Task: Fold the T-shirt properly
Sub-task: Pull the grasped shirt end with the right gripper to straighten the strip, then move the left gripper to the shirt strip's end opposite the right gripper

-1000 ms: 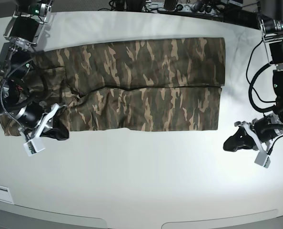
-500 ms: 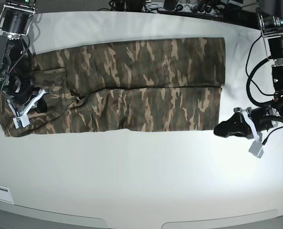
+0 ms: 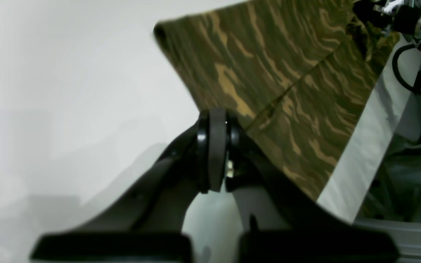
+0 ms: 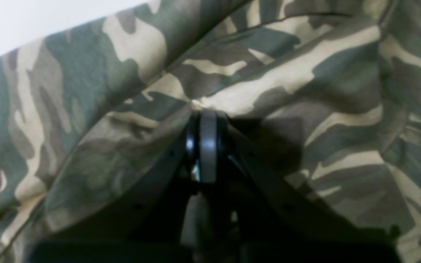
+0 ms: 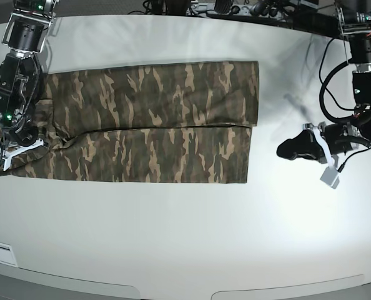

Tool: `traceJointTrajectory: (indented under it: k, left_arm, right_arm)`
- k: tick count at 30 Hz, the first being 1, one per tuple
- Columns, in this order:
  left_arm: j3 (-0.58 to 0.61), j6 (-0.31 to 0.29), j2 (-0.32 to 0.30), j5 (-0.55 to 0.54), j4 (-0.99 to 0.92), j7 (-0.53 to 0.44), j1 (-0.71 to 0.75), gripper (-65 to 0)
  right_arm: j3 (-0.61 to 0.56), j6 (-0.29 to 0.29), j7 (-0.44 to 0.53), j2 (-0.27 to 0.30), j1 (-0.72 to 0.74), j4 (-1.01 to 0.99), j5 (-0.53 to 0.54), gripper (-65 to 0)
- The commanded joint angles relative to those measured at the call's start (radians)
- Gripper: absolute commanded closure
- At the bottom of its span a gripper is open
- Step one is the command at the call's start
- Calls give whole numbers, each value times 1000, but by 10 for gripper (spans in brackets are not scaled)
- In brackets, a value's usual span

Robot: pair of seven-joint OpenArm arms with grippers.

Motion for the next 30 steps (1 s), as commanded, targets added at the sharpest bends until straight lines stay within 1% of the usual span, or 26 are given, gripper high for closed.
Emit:
traceJointTrajectory:
  k: [1,4,5,7,8,10,11,12,13,14,16,17,19,20,21,22,25,28,30]
  left_arm:
    - [-8,-7,-19,-34,16,-16,-16,0]
    - [-8,-7,-20,-31,16,-16,-15,0]
    - [-8,-6,-20,-31,16,-16,-15,0]
    - [-8,5,-20,-31,16,-15,-14,0]
    - [-8,9,-20,-31,16,-10,-10,0]
    - [-8,8,-19,-22,16,29,-1,0]
    - [-8,8,-19,-5,16,45,5,0]
    - [-8,10,-20,4,16,48,15,0]
    - [-8,13,-19,4,16,47,24,0]
    - [-8,17,-16,3,16,45,33,0]
    - [-8,32,-1,6,16,44,45,-12]
    - [-8,35,9,8,16,44,49,-99]
    - [-8,35,27,27,16,44,51,-307]
    - [-8,44,31,41,16,39,51,-395]
    - [-8,75,34,68,16,31,52,-446]
    - [-8,104,36,107,16,21,51,-466]
    - [-8,184,50,229,16,-13,52,-466]
    - [-8,220,87,295,16,-25,54,-466]
    - [-8,233,123,323,16,-28,54,-466]
  right_arm:
    - [-1,-22,-140,-15,-19,-19,-42,0]
    - [-1,-93,-144,-40,4,-17,-98,0]
    - [-1,-102,-147,-47,18,-16,-111,0]
    - [-1,-102,-156,-55,50,-6,-131,-6]
    - [-1,-102,-169,-58,66,5,-145,-56]
    - [-1,-104,-196,-57,101,37,-151,-181]
    - [-1,-97,-203,-57,116,58,-152,-243]
    - [-1,-87,-204,-57,128,80,-151,-291]
    - [-1,-81,-203,-56,139,103,-152,-322]
    - [-1,-72,-203,-56,149,125,-154,-333]
    - [-1,-39,-201,-53,167,165,-180,-332]
    - [-1,-16,-200,-50,176,185,-204,-332]
    - [-1,18,-200,-35,189,224,-251,-332]
    - [-1,19,-201,-17,189,245,-258,-332]
    - [-1,19,-201,4,188,262,-256,-332]
    - [-1,14,-203,28,188,269,-257,-332]
    - [-1,-11,-204,109,188,270,-282,-332]
    - [3,-23,-204,198,188,270,-280,-332]
    - [11,-23,-204,243,188,270,-269,-332]
